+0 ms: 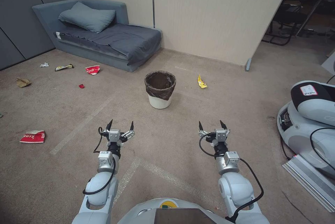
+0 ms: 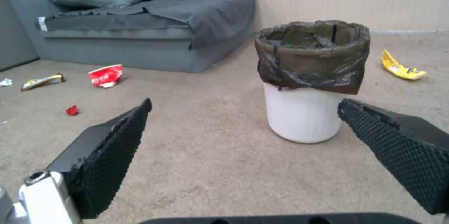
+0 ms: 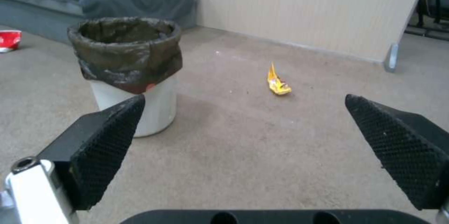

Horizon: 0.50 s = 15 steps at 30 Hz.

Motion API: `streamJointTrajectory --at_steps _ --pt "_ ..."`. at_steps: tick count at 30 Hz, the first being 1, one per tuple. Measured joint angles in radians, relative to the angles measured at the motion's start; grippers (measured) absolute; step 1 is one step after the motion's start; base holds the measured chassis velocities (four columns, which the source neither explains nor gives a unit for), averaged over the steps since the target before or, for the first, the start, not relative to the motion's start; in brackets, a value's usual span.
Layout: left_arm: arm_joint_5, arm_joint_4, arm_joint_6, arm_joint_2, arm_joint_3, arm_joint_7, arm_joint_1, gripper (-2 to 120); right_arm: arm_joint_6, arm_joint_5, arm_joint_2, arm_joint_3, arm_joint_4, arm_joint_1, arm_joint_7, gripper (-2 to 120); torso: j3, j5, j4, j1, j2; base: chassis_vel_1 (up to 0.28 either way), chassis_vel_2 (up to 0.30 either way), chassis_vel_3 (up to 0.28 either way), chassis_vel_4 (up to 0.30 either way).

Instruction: Pick up the trash bin, then pick up the garbage from the floor and place it into the trash bin.

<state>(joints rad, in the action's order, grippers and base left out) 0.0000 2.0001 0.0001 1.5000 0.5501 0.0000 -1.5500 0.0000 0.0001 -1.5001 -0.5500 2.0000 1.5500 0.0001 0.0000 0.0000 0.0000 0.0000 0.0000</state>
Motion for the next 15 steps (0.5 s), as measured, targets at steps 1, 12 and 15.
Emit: streamJointTrajectory --at_steps 1,12,15 --pt "0.000 0.000 0.000 0.000 0.000 0.000 0.000 100 0.000 0.000 0.000 0.000 0.000 0.000 0.000 100 0.000 0.0000 0.0000 0.000 0.000 0.000 0.000 0.000 0.000" --pt "0.000 0.000 0.000 0.000 0.000 0.000 0.000 100 0.000 0.000 0.000 0.000 0.000 0.000 0.000 100 0.000 0.0000 0.0000 0.000 0.000 0.000 0.000 0.000 0.000" --pt "0.000 0.000 0.000 0.000 0.000 0.000 0.000 100 0.000 0.000 0.000 0.000 0.000 0.000 0.000 100 0.000 0.0000 0.0000 0.000 0.000 0.000 0.000 0.000 0.000"
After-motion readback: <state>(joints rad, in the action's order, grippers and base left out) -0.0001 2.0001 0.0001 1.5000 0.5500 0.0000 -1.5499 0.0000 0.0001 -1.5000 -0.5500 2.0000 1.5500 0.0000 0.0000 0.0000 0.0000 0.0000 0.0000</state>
